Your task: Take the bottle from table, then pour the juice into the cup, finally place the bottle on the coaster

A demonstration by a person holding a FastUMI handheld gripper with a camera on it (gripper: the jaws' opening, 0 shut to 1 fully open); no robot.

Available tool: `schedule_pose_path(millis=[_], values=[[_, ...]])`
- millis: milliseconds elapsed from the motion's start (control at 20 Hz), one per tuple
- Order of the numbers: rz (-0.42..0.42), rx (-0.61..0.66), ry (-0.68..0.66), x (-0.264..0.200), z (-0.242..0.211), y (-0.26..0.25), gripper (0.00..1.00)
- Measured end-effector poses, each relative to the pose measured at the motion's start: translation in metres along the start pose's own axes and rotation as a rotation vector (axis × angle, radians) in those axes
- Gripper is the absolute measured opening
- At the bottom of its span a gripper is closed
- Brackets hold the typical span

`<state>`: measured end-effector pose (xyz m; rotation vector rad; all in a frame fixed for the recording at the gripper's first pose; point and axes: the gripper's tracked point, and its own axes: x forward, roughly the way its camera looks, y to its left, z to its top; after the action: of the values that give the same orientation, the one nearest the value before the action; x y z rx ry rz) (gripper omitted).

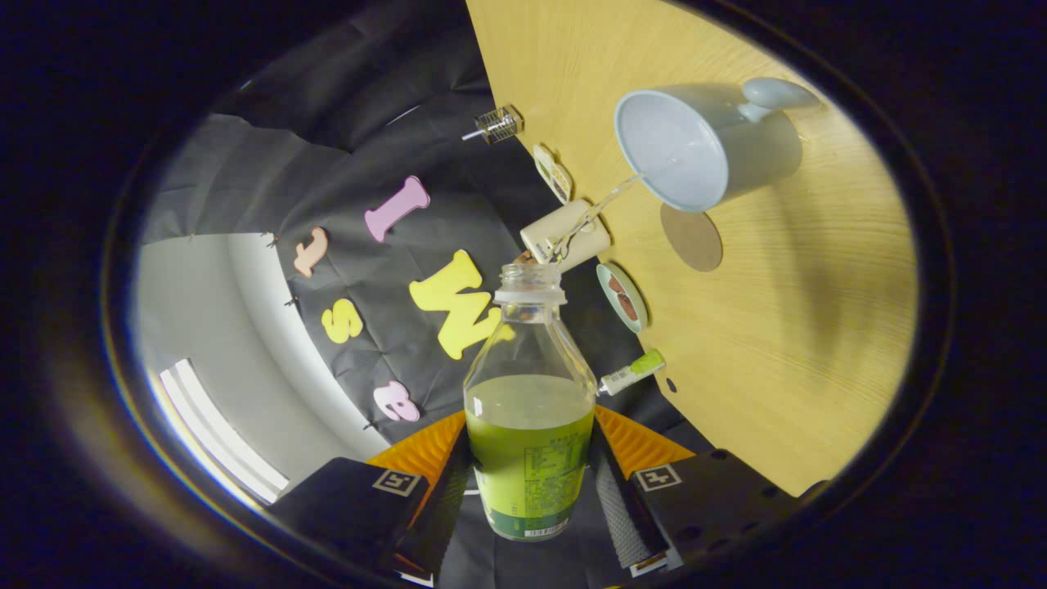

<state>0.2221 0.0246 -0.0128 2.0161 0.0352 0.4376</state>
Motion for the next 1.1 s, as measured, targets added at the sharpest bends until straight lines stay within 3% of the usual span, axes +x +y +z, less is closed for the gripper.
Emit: schedule_pose_path(millis=[1100], values=[[0.045,0.21,0.028,0.004,-0.012,0.055,0.8]])
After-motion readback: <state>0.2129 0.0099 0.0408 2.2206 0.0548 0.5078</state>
